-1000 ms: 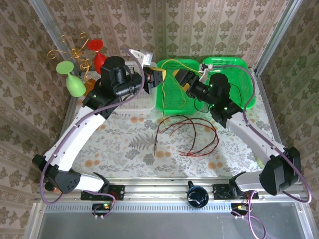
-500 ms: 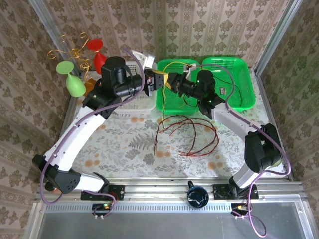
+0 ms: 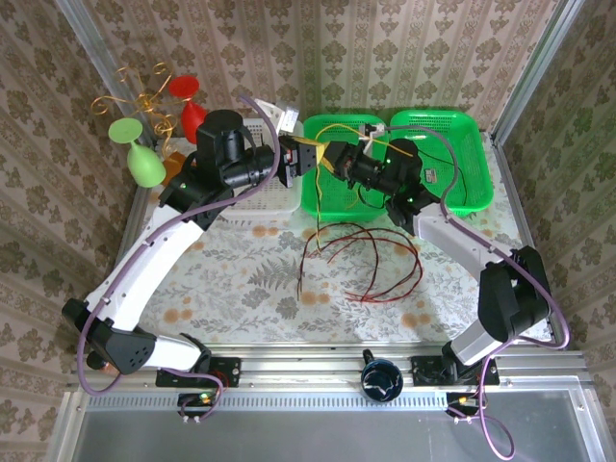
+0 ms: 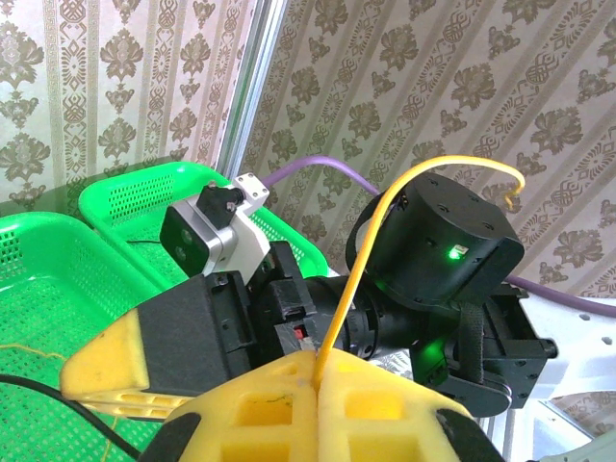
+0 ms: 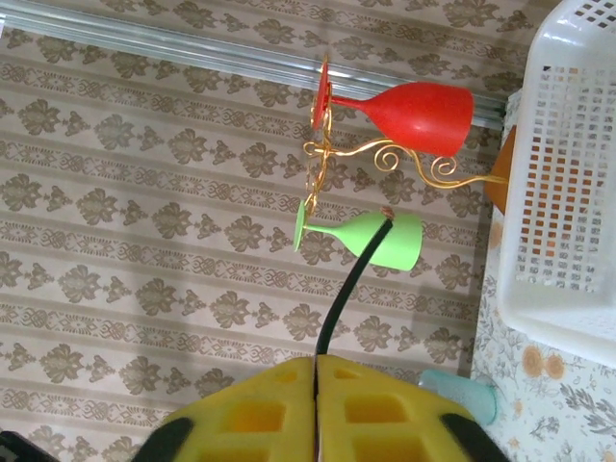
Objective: Untangle the cables
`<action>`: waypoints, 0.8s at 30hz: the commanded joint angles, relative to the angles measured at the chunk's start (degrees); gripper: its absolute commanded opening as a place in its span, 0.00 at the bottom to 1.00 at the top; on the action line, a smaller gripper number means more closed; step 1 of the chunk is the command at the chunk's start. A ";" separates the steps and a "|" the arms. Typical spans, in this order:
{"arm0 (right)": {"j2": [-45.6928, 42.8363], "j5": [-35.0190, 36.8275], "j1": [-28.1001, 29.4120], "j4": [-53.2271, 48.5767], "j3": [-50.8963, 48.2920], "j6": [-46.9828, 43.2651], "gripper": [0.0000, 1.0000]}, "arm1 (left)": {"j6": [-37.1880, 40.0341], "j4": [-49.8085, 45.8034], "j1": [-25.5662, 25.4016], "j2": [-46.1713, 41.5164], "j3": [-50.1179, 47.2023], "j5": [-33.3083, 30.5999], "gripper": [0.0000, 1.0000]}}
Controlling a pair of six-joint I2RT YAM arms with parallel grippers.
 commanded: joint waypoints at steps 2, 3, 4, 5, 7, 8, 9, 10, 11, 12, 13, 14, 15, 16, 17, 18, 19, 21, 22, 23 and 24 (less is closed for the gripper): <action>-1.27 -2.25 -0.10 1.87 -1.12 0.50 0.19 | -0.13 -0.64 0.41 -0.78 0.71 0.87 0.00; -1.09 -2.37 -0.06 2.30 -1.18 1.02 0.21 | -0.19 -0.63 0.39 -0.83 0.65 0.94 0.00; -0.78 -2.71 -0.10 3.15 -1.21 1.49 0.24 | -0.21 -0.61 0.36 -0.74 0.66 1.05 0.00; -0.40 -3.08 -0.01 3.83 -1.14 1.95 0.25 | -0.21 -0.63 0.40 -0.73 0.65 1.04 0.00; 0.16 -3.66 0.06 4.53 -1.13 2.81 0.24 | -0.14 -0.63 0.34 -0.82 0.58 1.06 0.00; 0.44 -3.80 0.15 4.88 -1.13 3.20 0.25 | -0.20 -0.66 0.37 -0.89 0.54 1.03 0.00; 0.76 -3.96 0.16 5.38 -1.06 3.70 0.26 | -0.17 -0.74 0.39 -0.93 0.51 1.09 0.00; 1.23 -4.30 0.28 5.96 -1.00 4.49 0.29 | -0.17 -0.94 0.39 -0.91 0.51 1.13 0.00; 1.68 -4.65 0.28 6.66 -0.88 5.20 0.34 | -0.16 -0.92 0.39 -1.00 0.37 1.19 0.00; 2.03 -5.00 0.34 7.23 -0.79 5.74 0.36 | -0.21 -0.96 0.42 -1.12 0.22 1.18 0.00; 2.37 -5.18 0.42 7.73 -0.69 6.13 0.37 | -0.22 -0.95 0.40 -1.17 0.06 1.06 0.00; 2.53 -5.27 0.58 8.01 -0.69 6.25 0.36 | -0.16 -0.89 0.42 -1.28 -0.13 0.95 0.00; 2.63 -5.29 0.67 8.10 -0.64 6.33 0.36 | -0.22 -0.82 0.34 -1.44 -0.20 0.94 0.00; 2.78 -5.34 0.77 8.32 -0.56 6.42 0.35 | -0.22 -0.78 0.39 -1.52 -0.33 1.02 0.00; 3.03 -5.53 0.91 8.43 -0.38 6.54 0.34 | -0.18 -0.80 0.40 -1.53 -0.30 0.98 0.00; 3.13 -5.72 1.02 8.50 -0.12 6.63 0.33 | -0.16 -0.80 0.38 -1.61 -0.32 0.94 0.00; 3.36 -5.94 1.13 8.91 -0.03 6.85 0.33 | -0.18 -0.86 0.36 -1.66 -0.42 1.01 0.00; 3.62 -6.17 1.13 9.93 -0.01 7.74 0.37 | -0.13 -1.02 0.35 -1.70 -0.38 1.02 0.00; 3.78 -6.17 1.15 10.70 -0.06 8.31 0.41 | -0.18 -1.02 0.40 -1.78 -0.53 0.99 0.00; 3.98 -6.17 1.26 11.18 -0.07 8.80 0.45 | -0.20 -0.98 0.43 -1.83 -0.62 0.99 0.00; 4.15 -6.02 1.29 11.57 -0.08 9.24 0.47 | -0.20 -0.97 0.47 -1.85 -0.82 0.96 0.00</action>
